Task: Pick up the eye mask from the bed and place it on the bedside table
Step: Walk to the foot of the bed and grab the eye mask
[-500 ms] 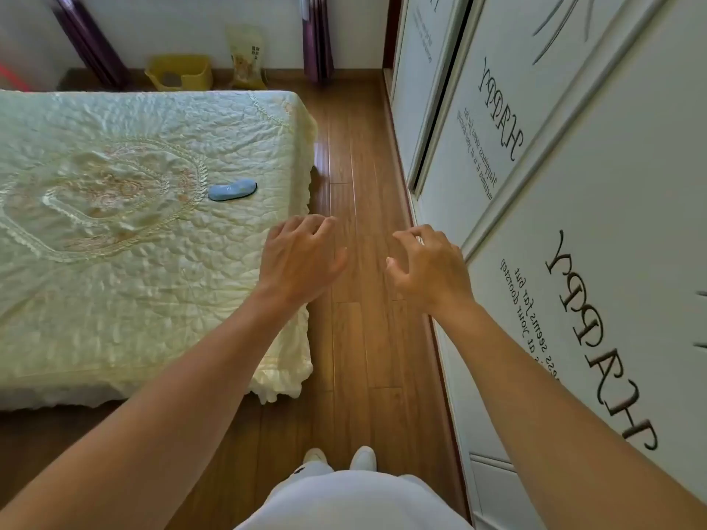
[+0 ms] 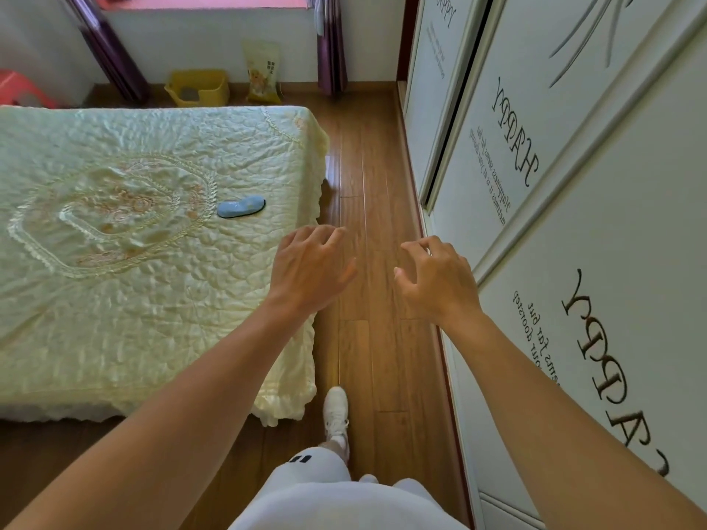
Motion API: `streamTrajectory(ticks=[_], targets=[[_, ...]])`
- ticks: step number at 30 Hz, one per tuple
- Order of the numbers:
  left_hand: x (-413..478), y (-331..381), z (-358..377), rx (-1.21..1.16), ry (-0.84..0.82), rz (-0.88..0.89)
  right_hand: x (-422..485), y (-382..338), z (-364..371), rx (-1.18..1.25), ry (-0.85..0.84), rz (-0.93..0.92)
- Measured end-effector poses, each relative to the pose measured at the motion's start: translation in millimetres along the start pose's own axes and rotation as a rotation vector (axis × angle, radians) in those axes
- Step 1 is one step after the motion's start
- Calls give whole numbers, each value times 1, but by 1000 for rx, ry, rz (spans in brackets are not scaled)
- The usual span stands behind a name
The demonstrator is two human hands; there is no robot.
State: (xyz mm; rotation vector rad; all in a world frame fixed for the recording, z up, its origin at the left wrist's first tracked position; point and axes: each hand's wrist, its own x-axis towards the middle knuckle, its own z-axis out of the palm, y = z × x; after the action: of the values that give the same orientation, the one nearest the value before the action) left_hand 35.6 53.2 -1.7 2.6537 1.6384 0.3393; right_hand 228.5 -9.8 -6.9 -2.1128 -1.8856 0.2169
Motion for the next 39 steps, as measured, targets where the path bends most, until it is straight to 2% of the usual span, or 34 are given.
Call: streamTrajectory(ticks=[7, 19, 30, 39], targets=[[66, -35, 21, -2, 1, -5, 78, -3, 19, -9, -13, -3], [233, -131, 45, -43, 4, -9, 260, -26, 40, -38, -39, 26], [374, -153, 82, -63, -25, -9, 401, 9, 50, -48, -78, 39], [531, -155, 114, -34, -70, -84, 564, 66, 56, -40, -99, -40]])
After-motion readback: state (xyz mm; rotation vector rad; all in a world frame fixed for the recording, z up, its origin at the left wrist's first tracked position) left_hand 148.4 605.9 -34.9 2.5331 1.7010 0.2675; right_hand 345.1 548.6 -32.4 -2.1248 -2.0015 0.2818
